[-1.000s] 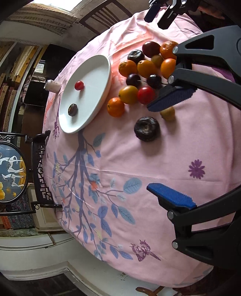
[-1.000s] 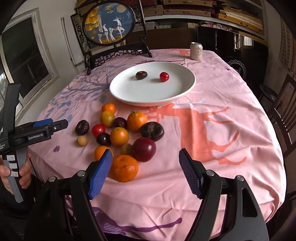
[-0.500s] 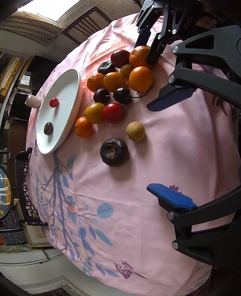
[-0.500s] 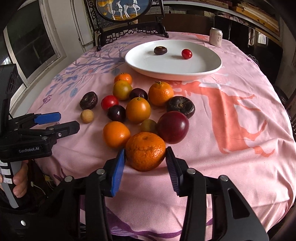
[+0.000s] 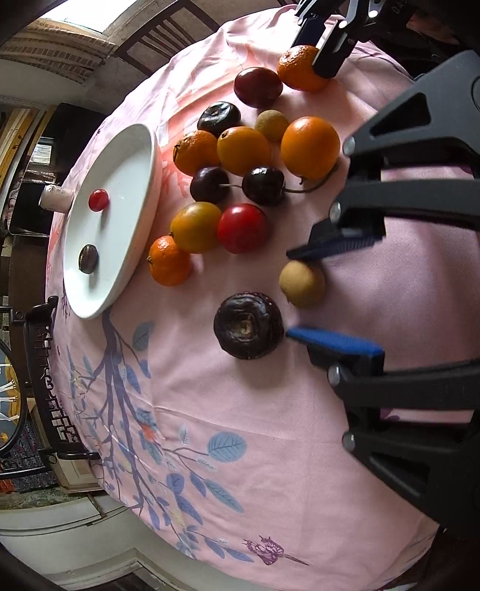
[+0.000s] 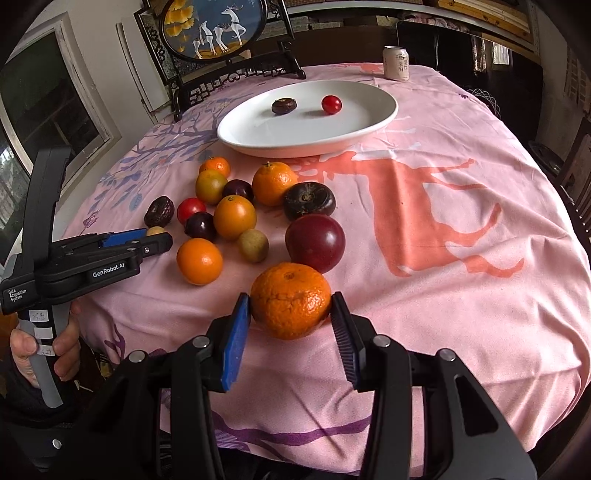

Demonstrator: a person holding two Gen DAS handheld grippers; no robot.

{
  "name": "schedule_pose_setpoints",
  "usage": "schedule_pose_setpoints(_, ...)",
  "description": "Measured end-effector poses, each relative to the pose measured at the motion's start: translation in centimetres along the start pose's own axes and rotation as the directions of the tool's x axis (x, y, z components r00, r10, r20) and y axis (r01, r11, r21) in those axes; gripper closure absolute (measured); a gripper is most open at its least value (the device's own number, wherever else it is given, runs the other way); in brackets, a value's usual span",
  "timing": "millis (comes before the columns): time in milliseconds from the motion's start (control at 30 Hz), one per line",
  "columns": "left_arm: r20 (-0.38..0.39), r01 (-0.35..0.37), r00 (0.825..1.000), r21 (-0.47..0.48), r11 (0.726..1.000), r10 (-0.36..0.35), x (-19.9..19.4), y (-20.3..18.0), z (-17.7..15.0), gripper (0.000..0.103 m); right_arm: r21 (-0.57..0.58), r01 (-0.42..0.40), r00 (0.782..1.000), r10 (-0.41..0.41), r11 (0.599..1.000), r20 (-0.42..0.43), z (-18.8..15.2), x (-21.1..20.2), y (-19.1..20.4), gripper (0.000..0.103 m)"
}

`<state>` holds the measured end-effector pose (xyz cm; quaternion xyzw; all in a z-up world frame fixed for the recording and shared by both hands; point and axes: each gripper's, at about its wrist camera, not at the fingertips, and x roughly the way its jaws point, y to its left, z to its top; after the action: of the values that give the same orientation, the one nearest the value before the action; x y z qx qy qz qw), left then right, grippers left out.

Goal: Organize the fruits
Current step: 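Grasp a mandarin with the right gripper while the left grasps a small yellow-brown fruit, then lower both held fruits onto the white plate and open both grippers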

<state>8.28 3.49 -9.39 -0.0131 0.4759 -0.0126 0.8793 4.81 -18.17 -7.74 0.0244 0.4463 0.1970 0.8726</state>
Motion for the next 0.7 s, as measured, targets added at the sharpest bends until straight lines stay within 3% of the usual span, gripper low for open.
schedule_pose_setpoints(133, -0.007, 0.024, 1.0, -0.003, 1.0, -0.024, -0.5, -0.3, -0.1, 0.077, 0.014, -0.011, 1.0, 0.011, 1.0, 0.017, -0.2, -0.4, -0.5, 0.058)
schedule_pose_setpoints(400, 0.05, 0.043, 0.998, 0.048, 0.998, -0.046, -3.4, -1.1, 1.4, 0.077, 0.017, -0.012, 0.999, 0.011, 1.0, 0.044, -0.2, -1.2, -1.2, 0.058)
schedule_pose_setpoints(567, 0.055, 0.055, 0.997, 0.085, 0.995, -0.06, -3.7, -1.5, 5.2, 0.077, 0.011, -0.013, 0.999, 0.012, 1.0, 0.044, 0.8, -1.3, -1.3, 0.058)
schedule_pose_setpoints(700, 0.061, 0.018, 0.998, 0.109, 0.994, -0.025, -2.3, -2.0, 10.4, 0.077, -0.012, -0.015, 0.998, 0.016, 1.0, 0.059, 3.9, -1.3, -1.5, 0.058)
